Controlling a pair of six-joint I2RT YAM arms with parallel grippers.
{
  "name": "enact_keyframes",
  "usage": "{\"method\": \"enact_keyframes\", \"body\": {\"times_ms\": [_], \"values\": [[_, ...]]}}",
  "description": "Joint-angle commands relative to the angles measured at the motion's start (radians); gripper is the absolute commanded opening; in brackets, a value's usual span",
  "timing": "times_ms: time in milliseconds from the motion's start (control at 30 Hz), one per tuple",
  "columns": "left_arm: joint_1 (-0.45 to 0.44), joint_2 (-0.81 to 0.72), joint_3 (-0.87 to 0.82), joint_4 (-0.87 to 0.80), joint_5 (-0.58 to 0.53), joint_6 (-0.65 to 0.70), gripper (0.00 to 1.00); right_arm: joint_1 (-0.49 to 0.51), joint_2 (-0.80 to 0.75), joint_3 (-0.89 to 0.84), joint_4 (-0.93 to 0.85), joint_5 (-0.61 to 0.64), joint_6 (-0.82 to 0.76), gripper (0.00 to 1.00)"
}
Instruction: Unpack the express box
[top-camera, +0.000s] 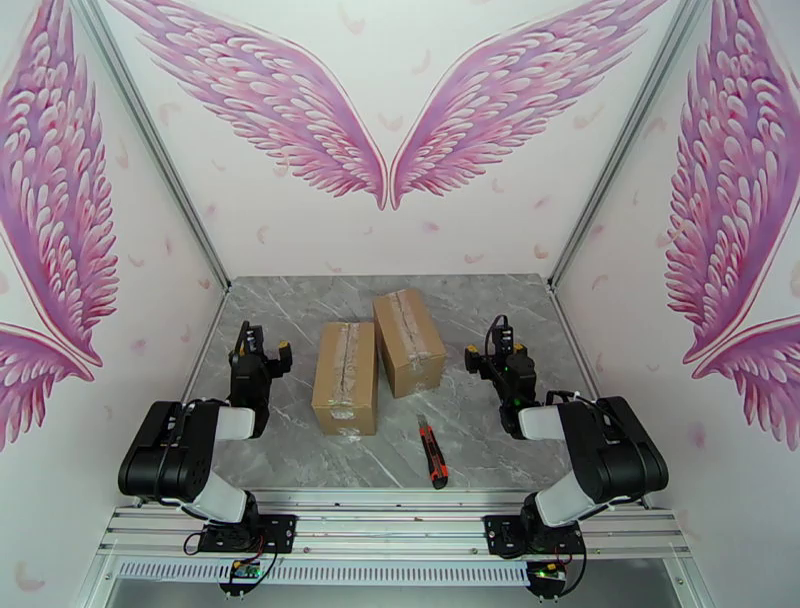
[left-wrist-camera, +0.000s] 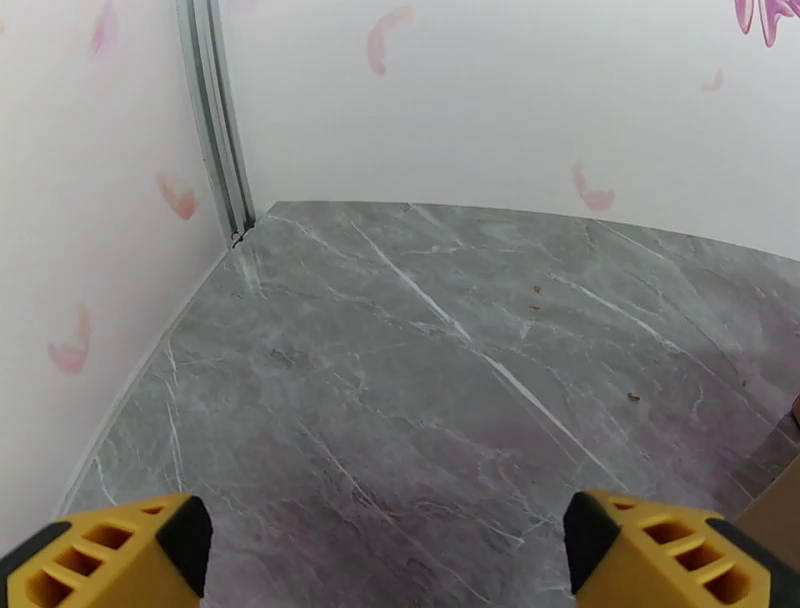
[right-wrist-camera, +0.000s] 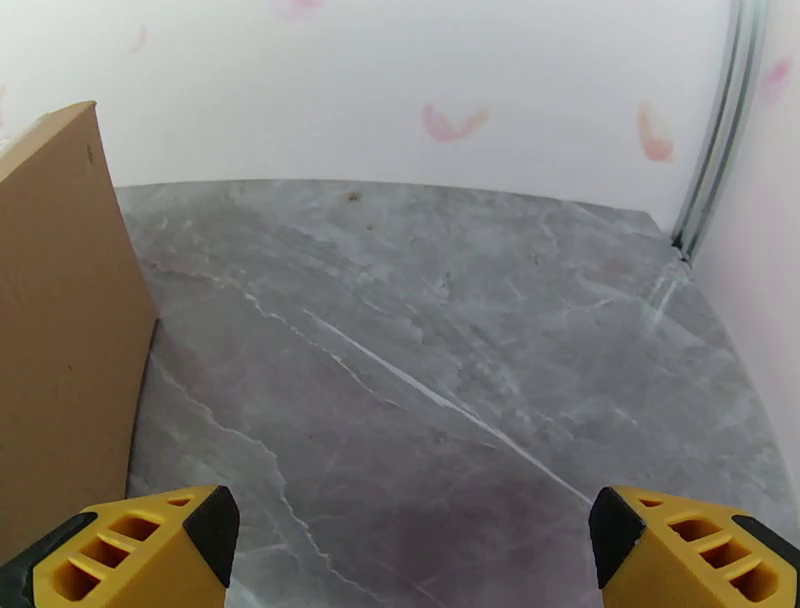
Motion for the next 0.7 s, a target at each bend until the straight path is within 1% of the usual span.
{"method": "enact_keyframes", "body": {"times_ms": [0, 133, 233, 667], "values": [[0.005, -0.037, -0.022, -0.036, 0.023, 0.019, 0.99, -0.003, -0.026, -0.019, -0.027, -0.016, 0.022, 0.99], [0.004, -0.036, -0.02, -0.037, 0.048, 0.028, 0.99, -0.003, -0.027, -0.018, -0.029, -0.019, 0.022, 0.99], [0.012, -0.04, -0.026, -0.029, 0.127, 0.047, 0.99, -0.004, -0.026, -0.018, -0.031, -0.02, 0.023, 0.99], [0.02, -0.036, -0.015, -0.045, 0.139, 0.035, 0.99, -0.005, -0.027, -0.018, -0.031, -0.02, 0.022, 0.99]]}}
